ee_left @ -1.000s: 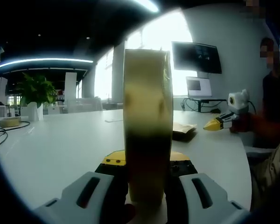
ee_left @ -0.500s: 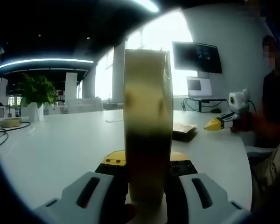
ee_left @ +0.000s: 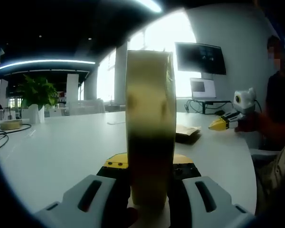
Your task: Extract single mask from mask box in order stack masks on table
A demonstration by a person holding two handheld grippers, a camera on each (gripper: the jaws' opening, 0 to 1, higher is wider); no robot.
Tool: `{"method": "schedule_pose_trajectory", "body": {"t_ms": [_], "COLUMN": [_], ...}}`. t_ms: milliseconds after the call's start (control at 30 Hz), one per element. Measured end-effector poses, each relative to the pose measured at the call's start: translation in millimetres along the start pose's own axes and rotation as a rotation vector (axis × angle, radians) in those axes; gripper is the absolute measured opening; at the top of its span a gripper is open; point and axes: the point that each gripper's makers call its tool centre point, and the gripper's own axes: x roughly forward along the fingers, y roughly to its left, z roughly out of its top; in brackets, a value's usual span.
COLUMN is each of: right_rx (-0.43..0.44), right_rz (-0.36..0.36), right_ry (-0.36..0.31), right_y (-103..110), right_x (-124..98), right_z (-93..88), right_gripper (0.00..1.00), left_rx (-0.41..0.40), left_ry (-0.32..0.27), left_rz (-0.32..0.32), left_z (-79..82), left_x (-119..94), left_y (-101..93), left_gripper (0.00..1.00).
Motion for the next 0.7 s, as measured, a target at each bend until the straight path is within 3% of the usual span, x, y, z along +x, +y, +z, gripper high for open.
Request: {"method": "schedule_pose_trajectory", "body": {"t_ms": [700], "right_rx": [-0.325], "right_rz": [0.079], "right_ry": [0.001], "right_y": [22], "right_x": [12], "right_z": [73.9], "right_gripper": [0.0], "left_rx": [-0.001], "left_ry": [0.0], "left_rz": [-0.001], "left_z": [0.0], "left_x": [0], "left_y": [0.8], "left_gripper": [0.2]}}
